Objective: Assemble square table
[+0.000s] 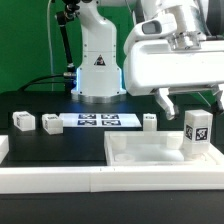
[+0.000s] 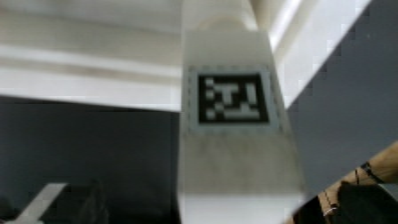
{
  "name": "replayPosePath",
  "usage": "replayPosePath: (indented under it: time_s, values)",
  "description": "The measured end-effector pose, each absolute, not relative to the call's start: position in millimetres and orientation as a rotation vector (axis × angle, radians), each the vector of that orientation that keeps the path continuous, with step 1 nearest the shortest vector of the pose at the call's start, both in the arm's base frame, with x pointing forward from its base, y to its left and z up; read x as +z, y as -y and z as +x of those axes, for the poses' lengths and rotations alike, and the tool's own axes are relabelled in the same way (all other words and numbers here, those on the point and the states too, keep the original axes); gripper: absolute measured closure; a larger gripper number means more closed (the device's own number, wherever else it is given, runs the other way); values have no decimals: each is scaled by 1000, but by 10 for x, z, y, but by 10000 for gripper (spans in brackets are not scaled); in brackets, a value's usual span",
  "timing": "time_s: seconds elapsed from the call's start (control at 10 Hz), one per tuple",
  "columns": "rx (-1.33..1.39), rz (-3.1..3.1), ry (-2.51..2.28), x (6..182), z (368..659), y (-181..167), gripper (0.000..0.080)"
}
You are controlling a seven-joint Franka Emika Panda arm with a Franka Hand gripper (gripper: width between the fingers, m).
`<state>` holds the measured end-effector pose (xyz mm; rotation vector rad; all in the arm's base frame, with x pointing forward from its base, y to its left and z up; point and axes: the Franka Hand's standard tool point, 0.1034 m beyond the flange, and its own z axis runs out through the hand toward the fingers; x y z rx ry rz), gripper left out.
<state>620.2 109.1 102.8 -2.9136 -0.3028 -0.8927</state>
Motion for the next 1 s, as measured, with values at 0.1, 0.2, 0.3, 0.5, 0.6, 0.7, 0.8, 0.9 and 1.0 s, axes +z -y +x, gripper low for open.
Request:
replayPosePath:
  time_s: [0.1,0.2,0.3,0.5,0.6,0.7,0.8,0.9,1.0]
  values:
    - [-894,-2914,303,1028,6203,-1089,150]
    - [-840,-2918,312,998,6183,-1117,150]
    - [-842,-2918,311,1002,6189,-1114,150]
    - [-650,-2943,325,862,6133,-1085,150]
    - [-559,-2948,325,851,6167,-1065,150]
    - [-487,-2950,326,830,6175,-1046,150]
    - [-369,-2946,322,812,6150,-1057,150]
    - [-257,-2939,308,816,6122,-1092,150]
    - [-144,-2933,314,830,6089,-1135,150]
